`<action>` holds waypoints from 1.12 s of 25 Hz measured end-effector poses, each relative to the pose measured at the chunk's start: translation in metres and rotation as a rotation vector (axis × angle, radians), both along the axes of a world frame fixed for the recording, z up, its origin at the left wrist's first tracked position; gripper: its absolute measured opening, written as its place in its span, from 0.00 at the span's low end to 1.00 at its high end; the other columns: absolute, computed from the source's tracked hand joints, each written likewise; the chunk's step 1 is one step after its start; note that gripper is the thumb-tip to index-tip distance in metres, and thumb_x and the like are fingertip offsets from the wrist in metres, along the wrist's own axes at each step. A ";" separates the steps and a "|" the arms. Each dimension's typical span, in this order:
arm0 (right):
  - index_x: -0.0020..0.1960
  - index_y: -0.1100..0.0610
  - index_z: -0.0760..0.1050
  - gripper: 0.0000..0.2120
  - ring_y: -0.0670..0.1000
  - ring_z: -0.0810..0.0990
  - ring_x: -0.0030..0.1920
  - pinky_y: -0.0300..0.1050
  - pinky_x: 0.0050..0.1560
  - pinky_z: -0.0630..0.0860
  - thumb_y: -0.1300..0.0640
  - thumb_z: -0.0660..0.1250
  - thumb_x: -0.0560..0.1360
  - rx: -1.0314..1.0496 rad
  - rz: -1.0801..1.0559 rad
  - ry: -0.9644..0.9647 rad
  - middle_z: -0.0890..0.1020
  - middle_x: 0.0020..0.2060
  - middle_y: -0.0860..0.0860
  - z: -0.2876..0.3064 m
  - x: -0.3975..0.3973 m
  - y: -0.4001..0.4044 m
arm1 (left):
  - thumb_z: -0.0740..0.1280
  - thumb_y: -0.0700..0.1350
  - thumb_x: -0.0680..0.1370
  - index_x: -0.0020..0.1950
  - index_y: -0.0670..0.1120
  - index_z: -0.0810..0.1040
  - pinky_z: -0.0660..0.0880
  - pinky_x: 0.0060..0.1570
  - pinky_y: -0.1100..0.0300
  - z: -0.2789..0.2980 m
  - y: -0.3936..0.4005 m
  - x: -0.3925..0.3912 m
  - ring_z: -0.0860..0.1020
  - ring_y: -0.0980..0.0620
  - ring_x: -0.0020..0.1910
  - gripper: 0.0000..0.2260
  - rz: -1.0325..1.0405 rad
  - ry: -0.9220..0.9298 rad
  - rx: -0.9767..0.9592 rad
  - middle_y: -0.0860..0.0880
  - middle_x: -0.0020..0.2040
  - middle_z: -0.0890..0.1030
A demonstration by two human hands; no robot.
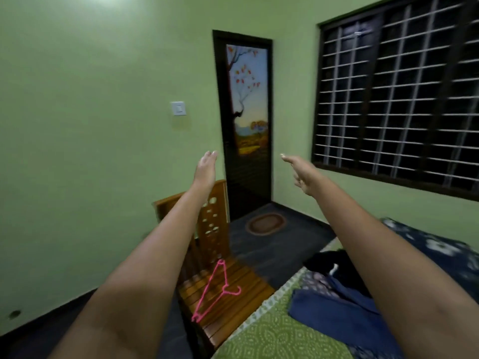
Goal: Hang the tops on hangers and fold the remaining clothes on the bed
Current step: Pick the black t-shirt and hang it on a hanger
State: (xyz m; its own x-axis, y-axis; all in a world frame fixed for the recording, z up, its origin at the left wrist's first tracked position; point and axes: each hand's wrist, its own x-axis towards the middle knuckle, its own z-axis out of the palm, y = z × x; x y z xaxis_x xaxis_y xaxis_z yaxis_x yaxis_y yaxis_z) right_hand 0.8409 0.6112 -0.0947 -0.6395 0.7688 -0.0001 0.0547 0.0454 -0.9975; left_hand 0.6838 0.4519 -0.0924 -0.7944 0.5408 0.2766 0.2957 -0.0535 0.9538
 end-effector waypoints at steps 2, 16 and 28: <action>0.74 0.53 0.63 0.28 0.52 0.64 0.71 0.51 0.71 0.59 0.44 0.63 0.78 -0.026 -0.191 0.012 0.61 0.75 0.50 0.003 0.022 0.031 | 0.54 0.51 0.83 0.77 0.44 0.60 0.55 0.71 0.58 0.005 0.056 -0.005 0.60 0.50 0.74 0.23 -0.181 -0.030 -0.011 0.49 0.75 0.62; 0.75 0.52 0.61 0.28 0.55 0.58 0.75 0.53 0.72 0.60 0.43 0.61 0.78 -0.064 -0.918 -0.060 0.59 0.76 0.51 -0.013 0.173 0.068 | 0.54 0.54 0.83 0.77 0.48 0.58 0.56 0.71 0.56 -0.008 0.260 0.069 0.59 0.50 0.75 0.24 -0.896 -0.094 -0.092 0.49 0.77 0.60; 0.73 0.60 0.64 0.27 0.60 0.69 0.68 0.53 0.64 0.70 0.47 0.63 0.79 -0.333 -0.841 -0.458 0.69 0.69 0.56 -0.142 0.194 0.196 | 0.52 0.57 0.82 0.78 0.46 0.55 0.57 0.70 0.54 -0.120 0.375 0.067 0.59 0.47 0.75 0.27 -0.808 -0.077 -0.371 0.47 0.77 0.59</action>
